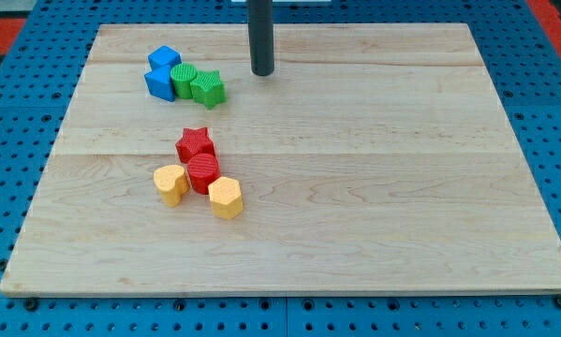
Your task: Push the red star downwards
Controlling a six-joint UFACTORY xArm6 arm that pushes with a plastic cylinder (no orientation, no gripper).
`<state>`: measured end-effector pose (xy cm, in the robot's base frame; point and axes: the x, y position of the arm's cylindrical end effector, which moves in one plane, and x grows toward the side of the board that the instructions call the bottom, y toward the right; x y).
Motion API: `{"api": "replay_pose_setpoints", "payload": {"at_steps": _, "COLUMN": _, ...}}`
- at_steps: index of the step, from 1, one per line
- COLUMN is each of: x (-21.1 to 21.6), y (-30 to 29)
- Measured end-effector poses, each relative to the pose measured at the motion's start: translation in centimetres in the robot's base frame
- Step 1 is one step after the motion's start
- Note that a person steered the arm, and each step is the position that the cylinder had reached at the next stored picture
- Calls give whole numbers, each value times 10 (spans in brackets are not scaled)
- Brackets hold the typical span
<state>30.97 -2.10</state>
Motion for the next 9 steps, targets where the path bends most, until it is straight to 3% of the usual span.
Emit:
{"api": "replay_pose_setpoints", "payload": {"at_steps": 1, "x": 36, "y": 18}}
{"api": "replay_pose_setpoints", "payload": {"at_steps": 3, "x": 68, "y": -10}}
{"api": "replay_pose_setpoints", "payload": {"at_steps": 5, "x": 83, "y": -92}}
{"api": "replay_pose_setpoints", "payload": {"at_steps": 6, "x": 88, "y": -102}}
{"api": "replay_pose_setpoints", "payload": {"at_steps": 7, "x": 135, "y": -98}}
{"api": "replay_pose_setpoints", "payload": {"at_steps": 9, "x": 151, "y": -80}}
